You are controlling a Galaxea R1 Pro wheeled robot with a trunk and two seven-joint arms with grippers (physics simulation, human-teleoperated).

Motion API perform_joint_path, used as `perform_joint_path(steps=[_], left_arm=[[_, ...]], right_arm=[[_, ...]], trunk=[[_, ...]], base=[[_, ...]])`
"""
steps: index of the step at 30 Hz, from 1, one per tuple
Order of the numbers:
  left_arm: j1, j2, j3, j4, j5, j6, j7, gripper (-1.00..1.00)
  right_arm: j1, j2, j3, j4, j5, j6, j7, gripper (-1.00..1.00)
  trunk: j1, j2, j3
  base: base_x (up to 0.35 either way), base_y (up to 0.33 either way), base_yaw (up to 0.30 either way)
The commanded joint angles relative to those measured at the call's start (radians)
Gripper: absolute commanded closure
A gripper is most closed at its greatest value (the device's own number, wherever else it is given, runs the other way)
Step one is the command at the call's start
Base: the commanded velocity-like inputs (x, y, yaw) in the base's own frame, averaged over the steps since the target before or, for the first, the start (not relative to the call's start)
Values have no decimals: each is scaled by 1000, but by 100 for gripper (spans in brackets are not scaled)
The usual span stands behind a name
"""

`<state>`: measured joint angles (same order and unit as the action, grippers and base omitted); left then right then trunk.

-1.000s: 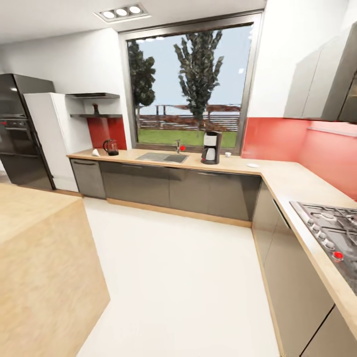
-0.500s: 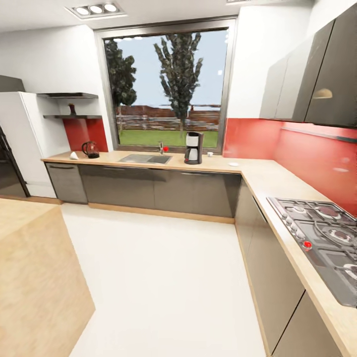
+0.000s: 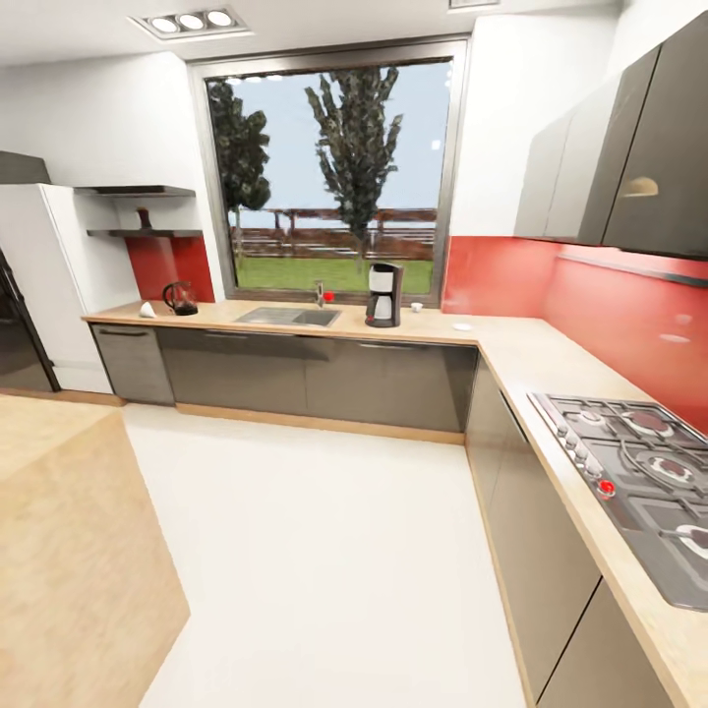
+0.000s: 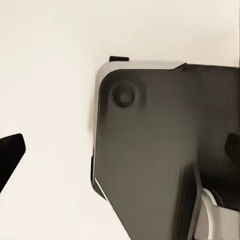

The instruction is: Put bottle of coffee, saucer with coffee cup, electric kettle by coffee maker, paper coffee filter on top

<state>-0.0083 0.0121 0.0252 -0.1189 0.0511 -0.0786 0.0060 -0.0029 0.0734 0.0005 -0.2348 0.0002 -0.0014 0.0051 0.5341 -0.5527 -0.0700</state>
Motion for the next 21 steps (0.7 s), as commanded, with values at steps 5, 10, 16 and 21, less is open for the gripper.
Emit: perform_joint_path(steps=[5,10,16,21], left_arm=[[-65,22,2,-70,4,-5,5,-100],[-152,45,2,-80,5,-9,7,-100],[-244,52,3,-81,7,-42,9,-100],[-254,75,7,-80,9,-84,11,-100]], right_arm=[[0,-8,1,-133,4,2,-2,-100],[0,-10,0,-269,6,2,-7,-100],[0,-22,-1,-394,6,-19,-7,-100],[0,-63,-3,-415,6,-71,0,-100]], trunk=[[-19,34,14],[-38,69,30],[-61,111,48],[-80,146,64]], base=[[0,0,0],[0,0,0],[0,0,0],[0,0,0]])
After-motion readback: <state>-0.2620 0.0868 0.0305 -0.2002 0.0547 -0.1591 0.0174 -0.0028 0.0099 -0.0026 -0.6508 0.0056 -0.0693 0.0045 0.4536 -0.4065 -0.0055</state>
